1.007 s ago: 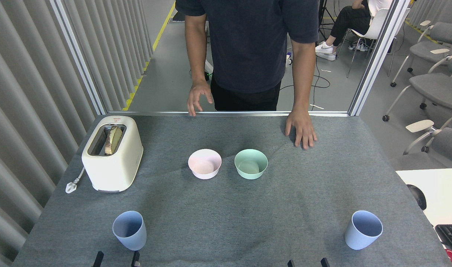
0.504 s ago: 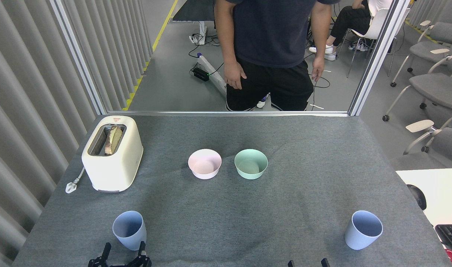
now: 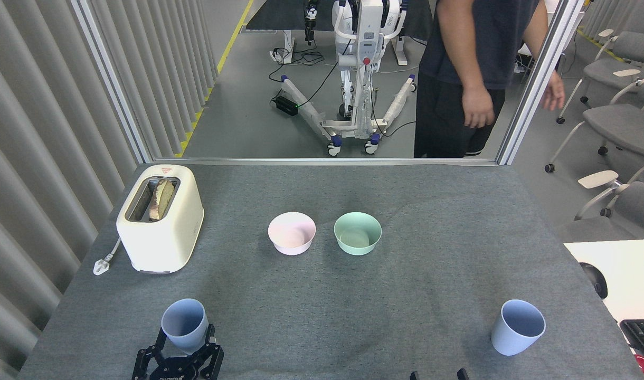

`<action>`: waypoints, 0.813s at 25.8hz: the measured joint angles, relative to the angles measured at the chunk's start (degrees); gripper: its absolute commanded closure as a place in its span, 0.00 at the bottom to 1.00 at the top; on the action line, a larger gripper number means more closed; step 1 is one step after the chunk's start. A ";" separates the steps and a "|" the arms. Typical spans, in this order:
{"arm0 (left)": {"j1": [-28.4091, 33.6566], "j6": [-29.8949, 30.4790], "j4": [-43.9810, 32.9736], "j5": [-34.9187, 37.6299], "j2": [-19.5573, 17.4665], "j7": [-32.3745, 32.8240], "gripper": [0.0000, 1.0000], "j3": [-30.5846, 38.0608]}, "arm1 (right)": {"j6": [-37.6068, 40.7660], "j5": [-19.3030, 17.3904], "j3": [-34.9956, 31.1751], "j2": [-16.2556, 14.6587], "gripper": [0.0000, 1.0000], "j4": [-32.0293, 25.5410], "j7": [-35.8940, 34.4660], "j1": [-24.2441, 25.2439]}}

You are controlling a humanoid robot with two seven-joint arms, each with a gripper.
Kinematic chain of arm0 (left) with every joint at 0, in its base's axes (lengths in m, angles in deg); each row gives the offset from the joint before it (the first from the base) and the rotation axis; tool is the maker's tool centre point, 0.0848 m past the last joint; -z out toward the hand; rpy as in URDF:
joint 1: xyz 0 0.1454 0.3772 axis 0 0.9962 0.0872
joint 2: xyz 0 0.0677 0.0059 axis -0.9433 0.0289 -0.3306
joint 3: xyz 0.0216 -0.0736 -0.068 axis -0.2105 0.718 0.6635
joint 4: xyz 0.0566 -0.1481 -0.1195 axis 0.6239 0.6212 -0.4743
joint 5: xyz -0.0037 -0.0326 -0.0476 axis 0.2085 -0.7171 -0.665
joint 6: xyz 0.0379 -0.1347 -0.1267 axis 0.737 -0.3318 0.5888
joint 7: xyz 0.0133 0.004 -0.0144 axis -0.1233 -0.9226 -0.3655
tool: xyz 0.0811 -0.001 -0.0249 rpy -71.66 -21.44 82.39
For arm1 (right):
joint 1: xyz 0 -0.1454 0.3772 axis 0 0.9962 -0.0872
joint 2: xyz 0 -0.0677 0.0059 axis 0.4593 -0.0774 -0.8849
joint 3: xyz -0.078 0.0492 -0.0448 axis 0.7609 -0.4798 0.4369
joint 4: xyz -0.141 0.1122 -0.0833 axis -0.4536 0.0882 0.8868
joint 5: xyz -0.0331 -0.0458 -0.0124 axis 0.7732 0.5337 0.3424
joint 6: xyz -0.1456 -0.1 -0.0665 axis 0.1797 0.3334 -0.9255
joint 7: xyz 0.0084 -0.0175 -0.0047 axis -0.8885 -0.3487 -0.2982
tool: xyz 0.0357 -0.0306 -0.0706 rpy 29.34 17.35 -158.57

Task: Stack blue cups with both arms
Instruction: 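Close the left gripper around the blue cup nearest it, then slide the held blue cup with the left gripper toward the table's middle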

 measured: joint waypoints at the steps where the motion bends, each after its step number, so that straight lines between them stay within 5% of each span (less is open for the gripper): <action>1: -0.24 0.02 0.28 0.00 0.10 0.00 0.00 -0.11 | 0.00 -0.01 0.01 0.00 0.00 0.01 -0.05 0.00; 9: -1.64 0.05 2.23 0.10 0.21 0.01 0.01 -0.39 | 0.00 -0.05 0.02 0.01 0.00 0.14 -0.12 0.00; 15: -1.78 -0.16 2.67 0.49 -0.11 0.01 0.33 -0.42 | 0.00 -0.05 0.02 0.01 0.00 0.18 -0.20 0.00; 21: -1.44 -0.03 1.37 0.61 -0.32 0.01 0.41 -0.51 | 0.01 -0.05 0.02 0.01 0.00 0.18 -0.20 0.00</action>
